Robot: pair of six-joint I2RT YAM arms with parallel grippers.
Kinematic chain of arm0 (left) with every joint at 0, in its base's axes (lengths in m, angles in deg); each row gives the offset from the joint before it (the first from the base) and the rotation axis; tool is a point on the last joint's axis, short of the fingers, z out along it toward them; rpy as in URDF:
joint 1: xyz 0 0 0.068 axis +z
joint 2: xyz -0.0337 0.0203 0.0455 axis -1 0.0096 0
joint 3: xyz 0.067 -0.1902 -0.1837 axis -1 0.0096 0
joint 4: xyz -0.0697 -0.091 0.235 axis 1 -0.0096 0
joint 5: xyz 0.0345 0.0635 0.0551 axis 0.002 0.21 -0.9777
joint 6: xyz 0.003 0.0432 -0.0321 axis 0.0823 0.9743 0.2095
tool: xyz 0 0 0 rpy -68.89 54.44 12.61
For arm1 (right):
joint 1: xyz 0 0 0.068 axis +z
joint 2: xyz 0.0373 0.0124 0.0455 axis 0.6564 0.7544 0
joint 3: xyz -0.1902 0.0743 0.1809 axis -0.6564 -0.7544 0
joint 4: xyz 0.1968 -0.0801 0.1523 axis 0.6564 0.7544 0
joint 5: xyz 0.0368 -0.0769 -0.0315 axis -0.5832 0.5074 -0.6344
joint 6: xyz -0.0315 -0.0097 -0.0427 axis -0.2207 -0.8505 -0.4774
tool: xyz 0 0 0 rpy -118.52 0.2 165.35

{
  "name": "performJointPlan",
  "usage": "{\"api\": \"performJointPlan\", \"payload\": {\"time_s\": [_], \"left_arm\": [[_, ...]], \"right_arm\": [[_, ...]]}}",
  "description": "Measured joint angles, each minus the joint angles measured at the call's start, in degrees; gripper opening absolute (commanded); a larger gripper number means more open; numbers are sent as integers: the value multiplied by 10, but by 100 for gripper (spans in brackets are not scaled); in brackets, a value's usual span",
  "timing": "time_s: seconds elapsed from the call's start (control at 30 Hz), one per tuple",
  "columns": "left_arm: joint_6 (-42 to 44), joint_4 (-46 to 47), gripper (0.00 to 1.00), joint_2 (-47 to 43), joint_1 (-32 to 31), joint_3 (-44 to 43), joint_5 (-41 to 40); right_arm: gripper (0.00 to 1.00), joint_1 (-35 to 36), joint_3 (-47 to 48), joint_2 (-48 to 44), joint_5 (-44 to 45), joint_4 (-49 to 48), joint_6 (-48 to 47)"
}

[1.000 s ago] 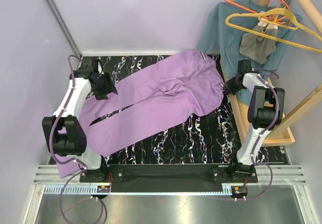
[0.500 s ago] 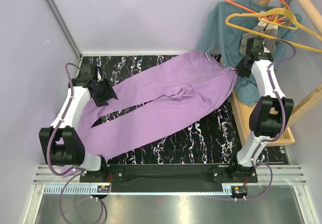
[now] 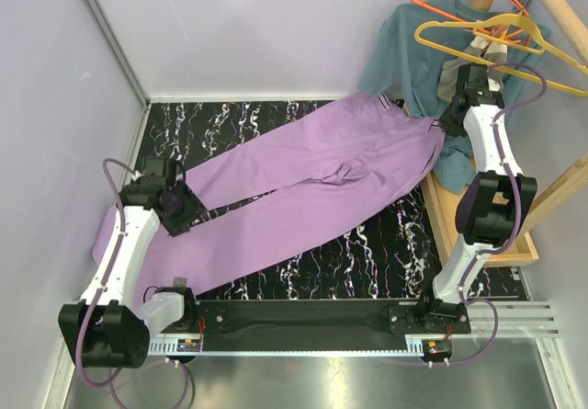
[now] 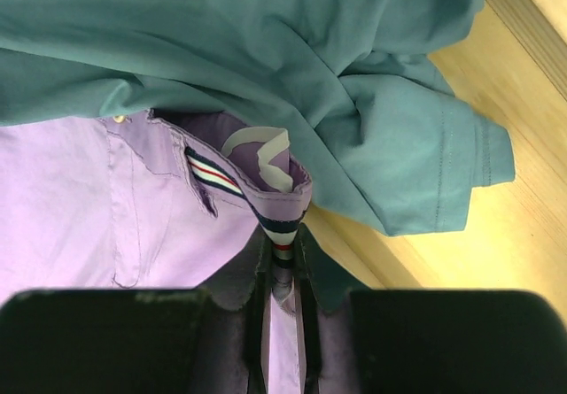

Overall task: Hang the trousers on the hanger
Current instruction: Fold the trousers at the center of the board.

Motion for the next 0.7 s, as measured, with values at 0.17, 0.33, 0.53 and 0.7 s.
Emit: {"api": "performJointPlan", "payload": {"time_s": [0.17, 0.33, 0.53, 0.7], "left_arm": [[-70, -39, 56, -48, -4, 71, -11], [-110, -49, 57, -74, -47, 146, -10], [-148, -15, 57, 51, -135, 143, -10], [-175, 7, 59, 136, -143, 107, -5]], "right_arm": [[8, 0, 0, 3, -16, -3, 4], [8, 0, -30, 2, -43, -19, 10], [8, 0, -57, 0, -68, -24, 14], [8, 0, -62, -15, -82, -28, 17]]}}
